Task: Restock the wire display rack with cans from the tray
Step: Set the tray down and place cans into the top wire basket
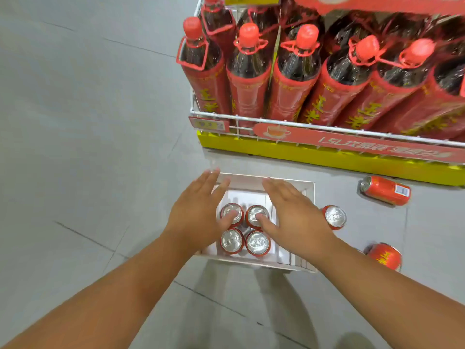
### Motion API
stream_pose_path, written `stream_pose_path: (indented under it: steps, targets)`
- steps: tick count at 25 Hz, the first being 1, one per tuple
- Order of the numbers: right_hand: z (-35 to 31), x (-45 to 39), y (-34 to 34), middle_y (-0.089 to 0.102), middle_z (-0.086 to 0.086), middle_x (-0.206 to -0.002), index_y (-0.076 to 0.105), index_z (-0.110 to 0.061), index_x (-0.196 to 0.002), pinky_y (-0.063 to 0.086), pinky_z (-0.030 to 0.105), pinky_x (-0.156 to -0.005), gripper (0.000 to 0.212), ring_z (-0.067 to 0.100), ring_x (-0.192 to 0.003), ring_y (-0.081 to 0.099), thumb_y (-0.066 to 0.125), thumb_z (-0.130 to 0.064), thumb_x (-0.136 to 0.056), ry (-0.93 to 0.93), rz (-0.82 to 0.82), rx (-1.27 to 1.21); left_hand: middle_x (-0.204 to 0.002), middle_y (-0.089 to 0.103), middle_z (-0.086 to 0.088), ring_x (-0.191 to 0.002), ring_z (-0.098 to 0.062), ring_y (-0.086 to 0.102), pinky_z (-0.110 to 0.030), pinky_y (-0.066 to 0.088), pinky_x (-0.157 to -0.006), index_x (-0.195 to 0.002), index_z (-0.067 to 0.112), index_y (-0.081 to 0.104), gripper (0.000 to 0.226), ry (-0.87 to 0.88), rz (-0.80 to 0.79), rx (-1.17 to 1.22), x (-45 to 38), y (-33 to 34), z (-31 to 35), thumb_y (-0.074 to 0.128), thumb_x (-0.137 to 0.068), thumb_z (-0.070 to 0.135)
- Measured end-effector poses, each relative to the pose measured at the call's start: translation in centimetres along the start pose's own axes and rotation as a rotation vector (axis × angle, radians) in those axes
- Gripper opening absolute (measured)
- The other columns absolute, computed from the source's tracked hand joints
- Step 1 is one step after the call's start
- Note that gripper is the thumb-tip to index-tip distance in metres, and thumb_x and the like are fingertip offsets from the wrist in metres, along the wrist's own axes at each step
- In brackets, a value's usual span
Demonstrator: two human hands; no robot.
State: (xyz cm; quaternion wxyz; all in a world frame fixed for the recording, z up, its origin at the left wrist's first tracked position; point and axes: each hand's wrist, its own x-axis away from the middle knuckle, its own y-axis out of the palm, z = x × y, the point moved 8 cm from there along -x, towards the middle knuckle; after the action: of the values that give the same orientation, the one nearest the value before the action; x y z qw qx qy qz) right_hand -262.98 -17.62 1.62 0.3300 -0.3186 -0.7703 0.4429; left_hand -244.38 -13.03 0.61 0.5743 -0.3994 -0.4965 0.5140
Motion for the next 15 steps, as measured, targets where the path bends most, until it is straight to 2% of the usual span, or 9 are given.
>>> stream_pose_path:
  steps: [4,9,12,15]
  targets:
    - [1.6,-1.9,5.2,0.037,0.0,-0.165,0.032,-0.018,-0.161,0.031,0.033,-0.12,0.076,0.02,-0.152,0.033,0.058,-0.049,-0.096,-0.03,0.023,-0.019,-0.17,0.027,-0.002,-0.156,-0.023,0.026,-0.042,0.036,-0.121,-0.159,0.026,0.037,0.079,0.065,-0.023,0.005,-1.4,5.8,-0.4,0.051,-0.091,0.065]
    - [2.9,-2.7,9.3,0.045,0.002,-0.16,0.037,-0.016,-0.159,0.042,0.039,-0.116,0.083,0.022,-0.147,0.042,0.054,-0.057,-0.088,-0.031,0.013,-0.02,-0.172,0.018,0.001,-0.159,-0.021,0.018,-0.042,0.034,-0.122,-0.162,0.029,0.029,0.086,0.065,-0.087,0.059,-2.9,9.9,-0.6,0.051,-0.09,0.069]
    - [2.9,-3.2,10.5,0.038,-0.001,-0.165,0.03,-0.019,-0.162,0.038,0.036,-0.119,0.086,0.019,-0.151,0.035,0.056,-0.058,-0.09,-0.022,-0.031,-0.036,-0.173,0.011,0.006,-0.159,-0.015,0.012,-0.036,0.028,-0.123,-0.164,0.034,0.019,0.09,0.016,-0.153,0.106,-3.0,11.2,-0.4,0.055,-0.09,0.069]
    - [2.8,-3.6,11.8,0.027,-0.006,-0.169,0.021,-0.025,-0.164,0.034,0.033,-0.119,0.087,0.015,-0.154,0.026,0.06,-0.054,-0.092,0.064,-0.123,-0.106,-0.173,0.007,0.011,-0.159,-0.012,0.01,-0.035,0.026,-0.123,-0.165,0.036,0.014,0.093,-0.052,-0.222,0.186,-2.6,12.3,-0.4,0.06,-0.088,0.064]
